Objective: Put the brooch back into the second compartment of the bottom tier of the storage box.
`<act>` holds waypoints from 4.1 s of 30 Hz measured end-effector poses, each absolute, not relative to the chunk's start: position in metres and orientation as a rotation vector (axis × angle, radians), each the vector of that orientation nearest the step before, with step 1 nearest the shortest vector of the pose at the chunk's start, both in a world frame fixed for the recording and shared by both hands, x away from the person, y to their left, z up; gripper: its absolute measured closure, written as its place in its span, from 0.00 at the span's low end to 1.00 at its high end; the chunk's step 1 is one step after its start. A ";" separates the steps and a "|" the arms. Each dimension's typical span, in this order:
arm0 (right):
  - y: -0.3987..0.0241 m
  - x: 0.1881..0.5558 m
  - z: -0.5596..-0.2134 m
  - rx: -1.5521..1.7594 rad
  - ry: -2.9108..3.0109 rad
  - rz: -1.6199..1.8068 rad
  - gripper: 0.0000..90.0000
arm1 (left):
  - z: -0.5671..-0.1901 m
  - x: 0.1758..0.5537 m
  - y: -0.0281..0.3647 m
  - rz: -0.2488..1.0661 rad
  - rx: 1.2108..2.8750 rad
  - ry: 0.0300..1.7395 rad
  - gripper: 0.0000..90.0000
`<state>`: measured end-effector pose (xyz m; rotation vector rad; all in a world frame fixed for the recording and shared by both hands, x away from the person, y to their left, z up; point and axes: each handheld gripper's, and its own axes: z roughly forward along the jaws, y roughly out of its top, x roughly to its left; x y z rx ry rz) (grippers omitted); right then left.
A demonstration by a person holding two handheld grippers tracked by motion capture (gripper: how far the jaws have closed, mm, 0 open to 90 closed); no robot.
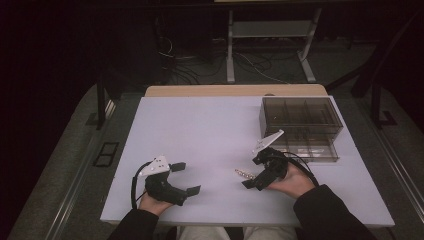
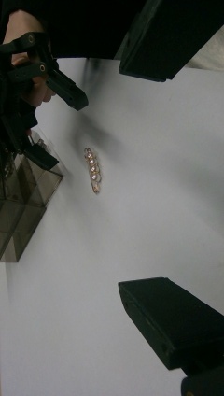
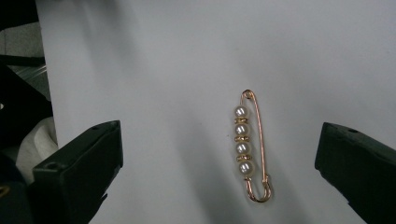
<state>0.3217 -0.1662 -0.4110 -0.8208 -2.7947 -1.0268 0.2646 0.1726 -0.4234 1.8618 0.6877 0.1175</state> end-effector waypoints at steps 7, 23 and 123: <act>-0.158 0.324 -0.417 -0.783 -2.824 -0.974 0.01 | -0.423 0.264 0.173 0.118 1.861 0.688 0.00; -0.150 0.334 -0.430 -0.732 -2.846 -0.900 0.16 | -0.423 0.264 0.173 0.117 1.862 0.687 0.00; -0.149 0.343 -0.411 -0.773 -2.936 -0.843 0.87 | -0.424 0.265 0.173 0.117 1.864 0.685 0.00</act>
